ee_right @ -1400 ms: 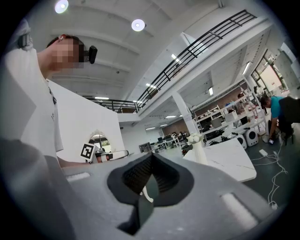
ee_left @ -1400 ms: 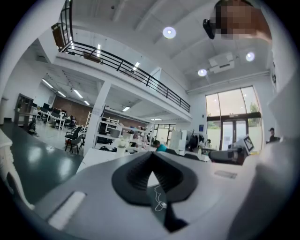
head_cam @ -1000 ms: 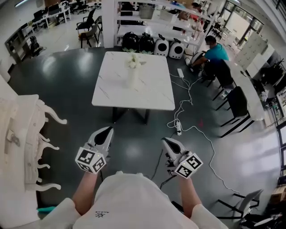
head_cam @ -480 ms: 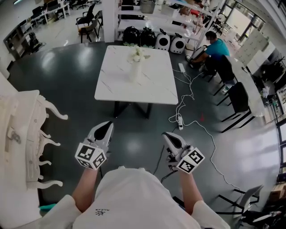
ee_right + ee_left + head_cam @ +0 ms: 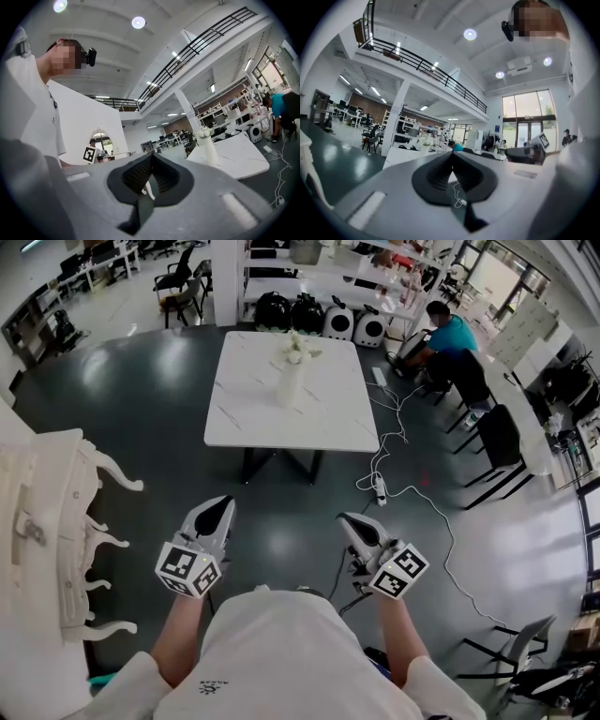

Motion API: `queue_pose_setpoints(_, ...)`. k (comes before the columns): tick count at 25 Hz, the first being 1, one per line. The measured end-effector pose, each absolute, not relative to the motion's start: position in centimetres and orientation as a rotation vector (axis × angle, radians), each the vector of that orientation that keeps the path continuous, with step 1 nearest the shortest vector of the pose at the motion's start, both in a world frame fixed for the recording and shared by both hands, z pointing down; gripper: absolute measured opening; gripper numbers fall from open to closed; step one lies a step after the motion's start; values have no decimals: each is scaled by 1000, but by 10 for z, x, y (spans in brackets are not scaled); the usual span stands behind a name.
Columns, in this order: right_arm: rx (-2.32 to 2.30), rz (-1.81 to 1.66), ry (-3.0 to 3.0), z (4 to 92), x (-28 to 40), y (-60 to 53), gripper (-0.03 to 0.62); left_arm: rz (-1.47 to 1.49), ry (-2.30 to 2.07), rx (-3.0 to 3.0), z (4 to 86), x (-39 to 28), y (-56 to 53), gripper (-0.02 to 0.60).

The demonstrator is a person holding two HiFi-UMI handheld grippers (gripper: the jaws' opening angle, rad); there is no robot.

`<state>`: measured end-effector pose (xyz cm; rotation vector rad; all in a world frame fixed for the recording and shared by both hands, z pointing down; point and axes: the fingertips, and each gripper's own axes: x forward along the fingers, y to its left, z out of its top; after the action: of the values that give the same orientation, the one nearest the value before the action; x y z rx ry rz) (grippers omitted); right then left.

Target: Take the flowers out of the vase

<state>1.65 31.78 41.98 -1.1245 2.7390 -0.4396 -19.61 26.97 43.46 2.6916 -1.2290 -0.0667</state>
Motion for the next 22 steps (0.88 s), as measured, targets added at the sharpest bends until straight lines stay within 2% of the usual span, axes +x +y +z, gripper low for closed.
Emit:
queue_pose_setpoints(10, -1128, -443, 2769, 424, -11, 322, 2, -67, -1220, 2682, 443, -224, 275, -11)
queue_pose_setpoints(22, -1123, -477, 2750, 428, -7, 282, 2, -40, -1223, 2681, 446, -223, 240, -11)
